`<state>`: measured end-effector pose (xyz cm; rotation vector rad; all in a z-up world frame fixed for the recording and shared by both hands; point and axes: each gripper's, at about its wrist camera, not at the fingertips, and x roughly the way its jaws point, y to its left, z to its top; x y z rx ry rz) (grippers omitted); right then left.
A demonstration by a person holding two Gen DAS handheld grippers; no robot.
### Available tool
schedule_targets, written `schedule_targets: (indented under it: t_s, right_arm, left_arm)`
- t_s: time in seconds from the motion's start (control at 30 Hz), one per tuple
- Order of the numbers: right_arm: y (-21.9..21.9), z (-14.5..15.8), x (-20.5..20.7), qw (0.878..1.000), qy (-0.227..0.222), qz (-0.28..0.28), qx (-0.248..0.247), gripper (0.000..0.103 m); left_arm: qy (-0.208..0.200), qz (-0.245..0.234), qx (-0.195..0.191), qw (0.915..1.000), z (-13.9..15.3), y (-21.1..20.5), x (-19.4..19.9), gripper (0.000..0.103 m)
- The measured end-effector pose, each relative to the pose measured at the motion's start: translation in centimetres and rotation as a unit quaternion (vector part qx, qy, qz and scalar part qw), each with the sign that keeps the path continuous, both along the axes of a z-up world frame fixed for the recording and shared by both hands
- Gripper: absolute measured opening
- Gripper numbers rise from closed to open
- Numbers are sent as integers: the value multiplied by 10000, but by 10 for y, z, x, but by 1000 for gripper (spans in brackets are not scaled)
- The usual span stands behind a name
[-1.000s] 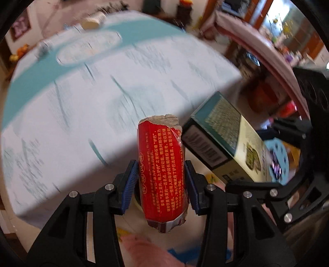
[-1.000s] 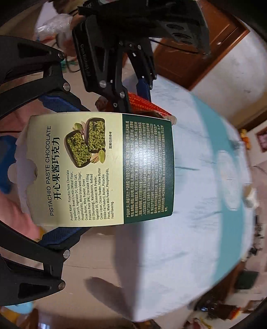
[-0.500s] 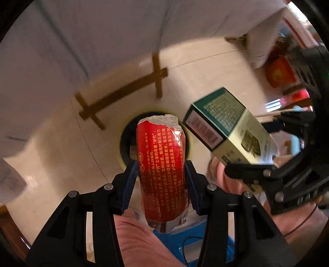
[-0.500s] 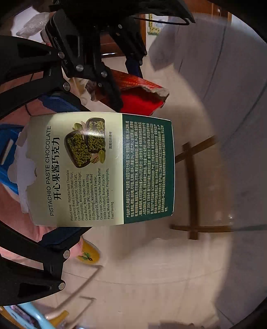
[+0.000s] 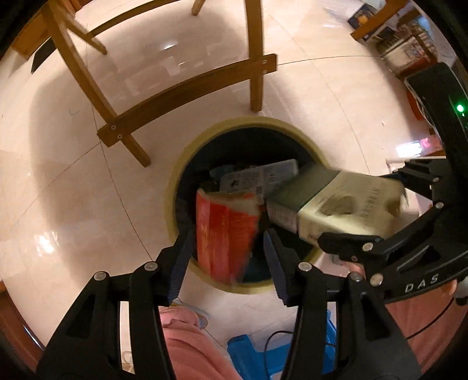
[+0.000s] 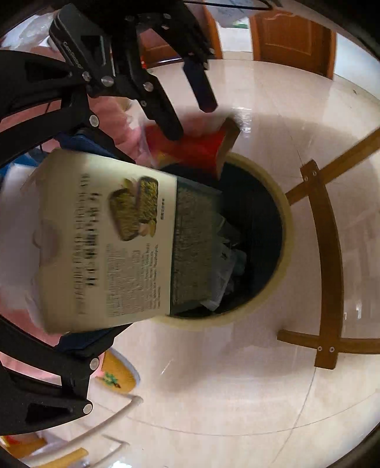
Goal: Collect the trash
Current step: 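Open both grippers to drop the snack bar and box into the bin, then raise both tools back up toward the table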
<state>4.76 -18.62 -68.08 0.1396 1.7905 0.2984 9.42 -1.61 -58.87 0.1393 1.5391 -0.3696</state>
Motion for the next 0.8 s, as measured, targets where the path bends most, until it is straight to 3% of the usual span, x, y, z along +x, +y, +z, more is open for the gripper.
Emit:
schedule_targets:
  t_s: [0.23,0.33,0.6,0.8]
  right_arm:
    - [-11,1,9,9988,-261,-368,165,96]
    - [-16,10,8,9983,-320,-466,149,96]
    - [-17,48,17,9971,-630,-410,91,96]
    - [2,90,26,9959,-872,-209,72,96]
  left_arm:
    - [-89,123,-86,9998,-12,3,4,67]
    - [-100,68,-72,9999,-8,1,3,67]
    - [-176,7,-33,9998,26,0,-1,67]
    - [-308,123,-86,9994,75,7,-1,67]
